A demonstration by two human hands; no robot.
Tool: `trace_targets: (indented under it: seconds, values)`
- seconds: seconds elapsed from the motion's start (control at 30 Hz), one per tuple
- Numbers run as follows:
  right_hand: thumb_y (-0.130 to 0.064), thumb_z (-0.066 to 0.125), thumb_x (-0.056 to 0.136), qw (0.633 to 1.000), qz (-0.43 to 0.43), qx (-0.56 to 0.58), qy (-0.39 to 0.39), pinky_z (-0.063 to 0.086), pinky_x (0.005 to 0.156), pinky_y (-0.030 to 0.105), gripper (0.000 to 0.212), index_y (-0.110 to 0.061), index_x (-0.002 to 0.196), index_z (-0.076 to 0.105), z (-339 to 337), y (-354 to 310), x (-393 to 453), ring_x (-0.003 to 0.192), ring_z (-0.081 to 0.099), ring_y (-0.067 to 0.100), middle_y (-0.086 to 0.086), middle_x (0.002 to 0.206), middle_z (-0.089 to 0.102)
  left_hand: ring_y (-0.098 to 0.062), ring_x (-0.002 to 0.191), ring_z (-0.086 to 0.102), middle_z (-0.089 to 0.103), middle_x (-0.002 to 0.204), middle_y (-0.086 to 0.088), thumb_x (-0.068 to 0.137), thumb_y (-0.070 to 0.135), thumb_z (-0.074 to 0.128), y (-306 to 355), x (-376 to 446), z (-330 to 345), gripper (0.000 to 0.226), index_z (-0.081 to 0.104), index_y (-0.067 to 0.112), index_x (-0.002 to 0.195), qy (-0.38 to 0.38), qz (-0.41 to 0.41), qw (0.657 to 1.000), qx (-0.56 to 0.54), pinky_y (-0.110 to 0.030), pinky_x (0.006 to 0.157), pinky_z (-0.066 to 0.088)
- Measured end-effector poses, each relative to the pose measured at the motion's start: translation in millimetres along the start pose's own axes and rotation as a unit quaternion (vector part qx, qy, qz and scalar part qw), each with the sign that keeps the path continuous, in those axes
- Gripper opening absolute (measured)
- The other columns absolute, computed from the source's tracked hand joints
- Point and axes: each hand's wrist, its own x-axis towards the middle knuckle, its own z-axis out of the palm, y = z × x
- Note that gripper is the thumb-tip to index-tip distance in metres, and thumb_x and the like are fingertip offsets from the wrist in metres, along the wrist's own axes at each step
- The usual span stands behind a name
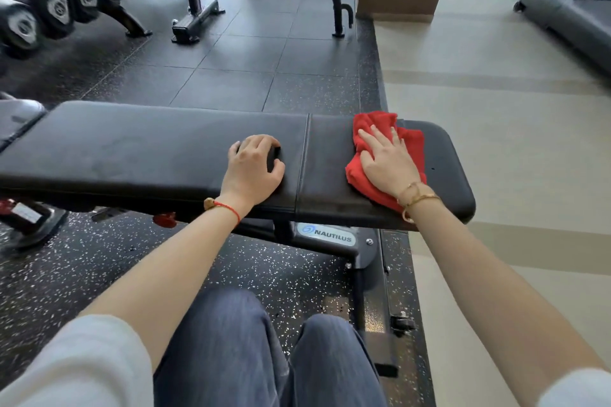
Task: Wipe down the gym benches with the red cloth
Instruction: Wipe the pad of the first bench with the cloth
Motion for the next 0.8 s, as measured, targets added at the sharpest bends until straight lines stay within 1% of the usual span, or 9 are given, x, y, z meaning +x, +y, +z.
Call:
trace_targets:
  seconds: [0.1,0.17,0.27,0.37,0.43,0.53,0.63,0.7,0.8]
  values:
    - [-0.029,0.034,0.096,1.0,0.006,0.003,-0.022,-0.001,0.122,0.046,0.054,-0.03,0.15,0.027,5,-25,26,0.149,0.002,0.033,-0.002,0.162,0.013,-0.019,0.117,0.053,0.062,0.117,0.002,0.087,0.023,0.055,-3,1,1,0.027,0.059,0.019,0.112,0.007,0.003,1.0,0.0,-0.046,0.112,0.03]
    - [-0.03,0.034,0.096,0.999,-0.021,-0.001,-0.028,-0.001,0.122,0.046,0.055,-0.03,0.15,0.028,13,-48,33,0.149,0.002,0.033,-0.002,0.162,0.013,-0.019,0.117,0.053,0.063,0.117,0.002,0.086,0.023,0.055,-4,0,3,0.027,0.06,0.019,0.112,0.018,0.005,1.0,-0.002,-0.046,0.111,0.031]
    - [-0.028,0.036,0.097,0.996,-0.079,0.003,-0.029,-0.001,0.122,0.045,0.053,-0.029,0.15,0.03,22,-69,20,0.15,0.002,0.031,-0.003,0.162,0.016,-0.018,0.118,0.053,0.063,0.118,0.003,0.085,0.023,0.056,-4,0,4,0.027,0.061,0.019,0.111,0.023,0.006,1.0,0.001,-0.045,0.111,0.031]
    - [-0.024,0.039,0.096,0.992,-0.125,0.022,-0.02,0.001,0.122,0.042,0.052,-0.029,0.148,0.033,22,-63,-10,0.15,0.004,0.028,-0.005,0.16,0.019,-0.019,0.12,0.053,0.063,0.12,0.002,0.086,0.023,0.056,-4,0,5,0.027,0.061,0.019,0.113,0.022,0.007,1.0,0.0,-0.045,0.112,0.031]
    - [-0.023,0.042,0.096,0.99,-0.135,0.03,-0.005,0.004,0.122,0.041,0.052,-0.03,0.147,0.036,18,-46,-31,0.15,0.009,0.026,-0.006,0.159,0.024,-0.019,0.122,0.052,0.062,0.123,0.001,0.087,0.023,0.056,-4,0,4,0.028,0.06,0.019,0.114,0.019,0.007,1.0,0.0,-0.046,0.113,0.03]
    - [-0.023,0.043,0.096,0.995,-0.092,0.017,0.021,0.006,0.122,0.041,0.051,-0.029,0.146,0.038,6,-10,-42,0.149,0.012,0.028,-0.005,0.158,0.027,-0.019,0.124,0.052,0.061,0.126,0.001,0.089,0.024,0.055,-5,-1,4,0.029,0.059,0.019,0.117,0.008,0.009,1.0,0.0,-0.047,0.114,0.029]
    - [-0.024,0.04,0.096,1.0,-0.001,0.005,0.019,0.003,0.122,0.043,0.052,-0.027,0.148,0.034,-10,20,-22,0.149,0.008,0.032,-0.002,0.16,0.022,-0.021,0.125,0.051,0.061,0.127,-0.001,0.09,0.024,0.054,-4,-2,3,0.03,0.059,0.017,0.118,0.004,0.008,1.0,-0.003,-0.048,0.115,0.029]
    - [-0.025,0.038,0.097,0.999,0.042,0.014,0.012,0.002,0.122,0.045,0.052,-0.027,0.149,0.032,-16,27,-8,0.149,0.005,0.034,-0.001,0.161,0.019,-0.021,0.125,0.051,0.061,0.127,-0.002,0.09,0.023,0.054,-3,-2,3,0.03,0.059,0.017,0.118,0.003,0.005,1.0,-0.004,-0.049,0.115,0.029]
    - [-0.025,0.038,0.097,0.999,0.04,0.011,0.021,0.002,0.122,0.046,0.053,-0.026,0.149,0.032,-12,25,-15,0.148,0.005,0.037,0.0,0.161,0.019,-0.021,0.127,0.05,0.06,0.128,-0.002,0.09,0.023,0.054,-4,-2,3,0.029,0.059,0.017,0.118,0.002,0.004,1.0,-0.004,-0.049,0.116,0.028]
